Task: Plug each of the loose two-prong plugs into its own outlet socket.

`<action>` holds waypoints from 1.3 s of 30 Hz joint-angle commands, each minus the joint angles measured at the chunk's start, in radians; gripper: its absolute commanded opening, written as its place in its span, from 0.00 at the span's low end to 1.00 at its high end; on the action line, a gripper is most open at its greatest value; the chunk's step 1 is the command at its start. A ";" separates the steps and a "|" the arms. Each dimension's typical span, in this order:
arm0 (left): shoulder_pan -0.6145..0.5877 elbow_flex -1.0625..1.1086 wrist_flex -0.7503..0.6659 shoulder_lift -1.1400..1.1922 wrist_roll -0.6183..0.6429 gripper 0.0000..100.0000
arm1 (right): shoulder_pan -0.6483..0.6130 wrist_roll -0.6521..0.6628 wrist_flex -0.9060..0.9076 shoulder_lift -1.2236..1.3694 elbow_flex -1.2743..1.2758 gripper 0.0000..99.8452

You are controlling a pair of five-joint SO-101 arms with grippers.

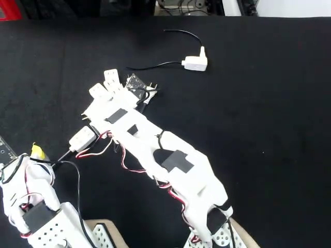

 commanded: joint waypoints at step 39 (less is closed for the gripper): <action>-0.005 -0.005 -0.023 -0.008 0.005 0.21 | -0.011 0.109 0.663 0.453 -0.862 0.08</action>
